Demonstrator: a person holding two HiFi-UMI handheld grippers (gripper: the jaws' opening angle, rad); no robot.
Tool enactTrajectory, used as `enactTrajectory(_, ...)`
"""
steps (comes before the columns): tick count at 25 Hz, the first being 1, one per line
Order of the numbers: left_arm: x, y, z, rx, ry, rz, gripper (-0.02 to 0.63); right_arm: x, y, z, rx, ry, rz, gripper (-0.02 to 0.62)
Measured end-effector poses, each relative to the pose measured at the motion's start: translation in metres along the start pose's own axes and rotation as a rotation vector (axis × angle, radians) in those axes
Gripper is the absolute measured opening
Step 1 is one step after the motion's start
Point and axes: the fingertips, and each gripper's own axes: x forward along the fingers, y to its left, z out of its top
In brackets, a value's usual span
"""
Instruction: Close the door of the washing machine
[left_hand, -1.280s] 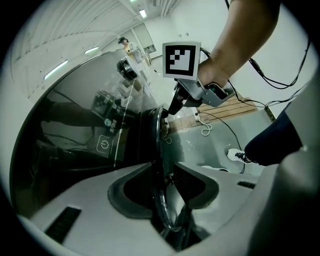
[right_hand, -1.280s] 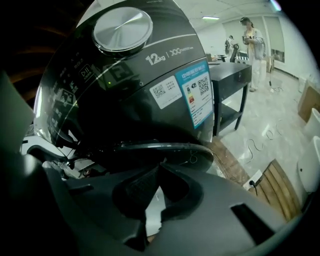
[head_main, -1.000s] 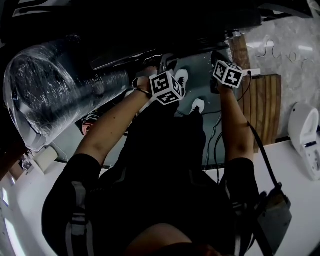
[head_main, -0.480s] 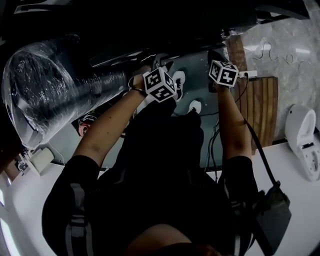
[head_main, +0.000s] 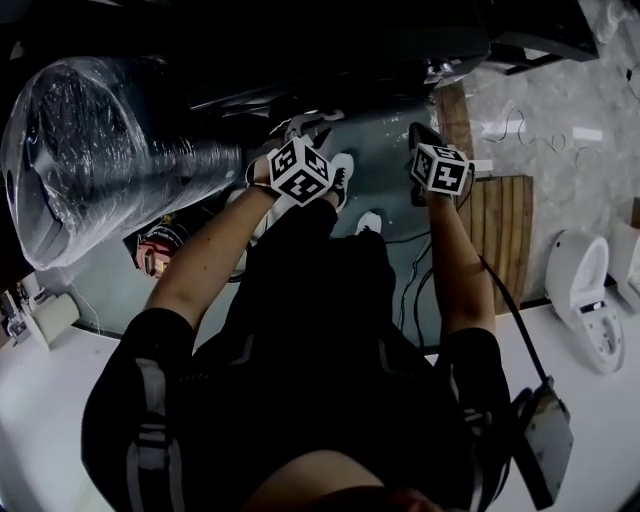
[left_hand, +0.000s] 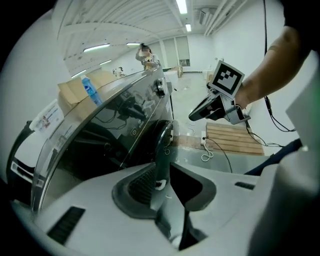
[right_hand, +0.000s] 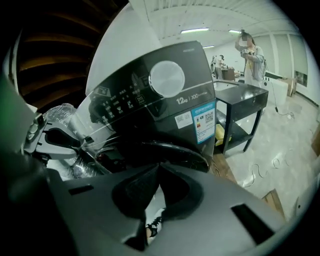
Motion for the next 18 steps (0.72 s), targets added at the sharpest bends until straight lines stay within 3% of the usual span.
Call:
enactTrajectory(9, -0.047, -0.035, 0.034, -0.158, -0.147, 0.005, 0.081, -0.078, 0.016, 0.023, -0.066, -0.084, 0.032, 0.005)
enactTrajectory(14, -0.080, -0.054, 0.049, -0.175, -0.229, -0.013, 0.064, -0.127, 0.022, 0.040, -0.093, -0.152, 0.045, 0.005)
enactTrajectory(18, -0.104, -0.060, 0.054, -0.193, -0.278, 0.020, 0.063, -0.164, 0.026, 0.045, -0.129, -0.175, 0.052, 0.005)
